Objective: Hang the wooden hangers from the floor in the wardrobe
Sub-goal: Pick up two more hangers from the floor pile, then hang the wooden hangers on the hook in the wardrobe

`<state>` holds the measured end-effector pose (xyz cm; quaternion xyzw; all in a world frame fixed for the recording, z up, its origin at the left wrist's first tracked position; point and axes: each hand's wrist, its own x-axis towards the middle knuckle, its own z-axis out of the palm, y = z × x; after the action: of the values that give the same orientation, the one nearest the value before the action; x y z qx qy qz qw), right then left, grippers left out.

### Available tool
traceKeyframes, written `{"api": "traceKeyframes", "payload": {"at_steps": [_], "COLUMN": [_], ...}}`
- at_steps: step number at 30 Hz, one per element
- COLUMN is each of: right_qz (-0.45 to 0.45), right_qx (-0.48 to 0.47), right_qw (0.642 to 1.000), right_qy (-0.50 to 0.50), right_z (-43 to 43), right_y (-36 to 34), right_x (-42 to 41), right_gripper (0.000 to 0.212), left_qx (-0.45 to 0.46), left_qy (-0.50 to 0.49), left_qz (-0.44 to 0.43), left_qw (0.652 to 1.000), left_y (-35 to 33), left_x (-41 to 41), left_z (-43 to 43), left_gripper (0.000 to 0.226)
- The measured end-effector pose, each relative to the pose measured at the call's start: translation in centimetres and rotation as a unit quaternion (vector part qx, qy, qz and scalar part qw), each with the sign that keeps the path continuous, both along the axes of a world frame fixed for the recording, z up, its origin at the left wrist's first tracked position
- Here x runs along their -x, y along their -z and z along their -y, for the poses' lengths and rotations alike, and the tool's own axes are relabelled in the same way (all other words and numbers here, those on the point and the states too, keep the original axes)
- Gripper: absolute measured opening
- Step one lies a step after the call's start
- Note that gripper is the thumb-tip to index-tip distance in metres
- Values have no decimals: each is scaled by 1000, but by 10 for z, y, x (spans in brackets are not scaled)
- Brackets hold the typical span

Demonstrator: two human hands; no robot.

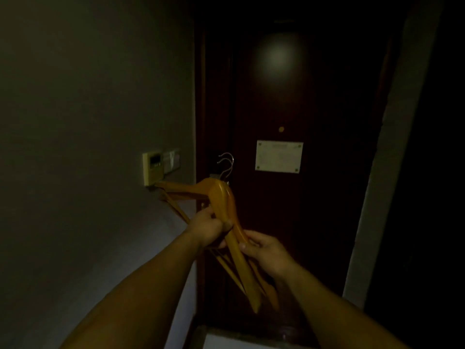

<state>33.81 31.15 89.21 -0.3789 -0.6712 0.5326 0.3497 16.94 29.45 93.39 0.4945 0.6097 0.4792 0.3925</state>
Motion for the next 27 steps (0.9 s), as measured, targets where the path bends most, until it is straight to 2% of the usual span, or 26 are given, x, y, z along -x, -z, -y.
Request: {"api": "traceKeyframes", "payload": {"at_steps": [3,7,11,15,17,20,23,27], "right_qz": [-9,-23,-40,-2,49,105,136,174], "right_qx": [-36,-84,-125,-162,-186,-214,-228,-223], "right_qw": [999,989,972,951,928,890,858,825], "right_qy": [40,119,196,265,321,390,439,489], "right_z": [26,69,119,173,198,239,284,351], "right_y": [-38,-69,-87,-97,-103,-117,-129,-140], "right_x": [-4,-10,-22,-36,-50,-83,-118,-175], "right_gripper": [26,22,16,54,57,48,43,50], "left_qx": [-39,-68,-90,-114,-109,-109,-148,-243], "left_qy": [23,72,141,202,233,293,339,348], "left_qz": [18,56,55,45,47,35,-33,-270], "left_qw": [999,994,984,972,965,949,928,864], "left_y": [-36,-68,-92,-108,-116,-132,-146,-161], "left_x": [-6,-16,-35,-62,-81,-114,-151,-201], "left_z": [14,38,78,117,137,167,200,241], "left_gripper": [21,27,24,28,28,29,30,43]}}
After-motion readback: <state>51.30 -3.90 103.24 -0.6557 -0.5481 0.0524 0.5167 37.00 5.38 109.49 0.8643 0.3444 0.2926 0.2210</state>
